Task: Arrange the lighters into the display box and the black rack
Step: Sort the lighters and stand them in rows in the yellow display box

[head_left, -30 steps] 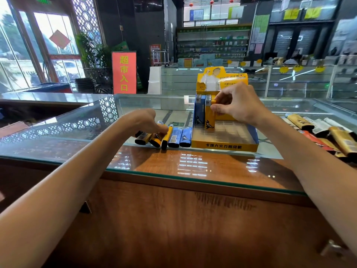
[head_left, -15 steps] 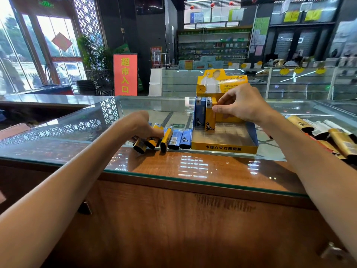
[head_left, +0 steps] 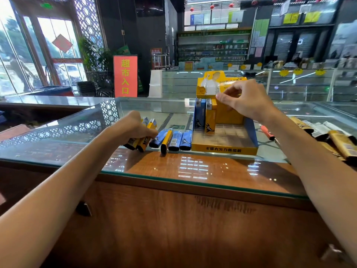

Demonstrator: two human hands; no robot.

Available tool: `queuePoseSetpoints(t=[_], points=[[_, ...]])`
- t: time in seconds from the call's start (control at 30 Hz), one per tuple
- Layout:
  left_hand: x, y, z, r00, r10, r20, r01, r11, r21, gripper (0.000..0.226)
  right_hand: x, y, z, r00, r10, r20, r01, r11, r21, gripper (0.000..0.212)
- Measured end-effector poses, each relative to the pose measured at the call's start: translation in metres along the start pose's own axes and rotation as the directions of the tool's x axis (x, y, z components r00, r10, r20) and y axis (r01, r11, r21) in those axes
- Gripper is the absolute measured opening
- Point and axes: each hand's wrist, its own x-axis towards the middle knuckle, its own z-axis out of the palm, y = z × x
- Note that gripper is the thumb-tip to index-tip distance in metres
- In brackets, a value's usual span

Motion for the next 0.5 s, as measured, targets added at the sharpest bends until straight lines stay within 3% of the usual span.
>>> queuePoseSetpoints(t=[0.17,0.27,0.33,0.5], points=[[0.015,-0.002,-0.005,0.983,0.105,-0.148,-0.156,0.908,-0.39,0.021,-0.003,-0.01,0.0,0.979,-0.085,-0.187,0.1,0.992,0.074,0.018],[0.017,0.021,-0.005,0.952,0.298,-0.07,-0.283,0.773,-0.568,0.027,-0.006,-0.017,0.006,0.987,-0.121,-0.108,0.139,0.975,0.176,0.012],[0.015,0.04,0.002,0.9,0.436,-0.01,-0.357,0.723,-0.591,0.036,-0.007,-0.021,0.009,0.991,-0.131,-0.017,0.131,0.96,0.246,0.012],[0.014,0.064,0.023,0.764,0.645,0.013,-0.52,0.628,-0.579,0.014,-0.009,-0.025,0.014,0.978,-0.153,0.14,0.084,0.91,0.406,0.021]])
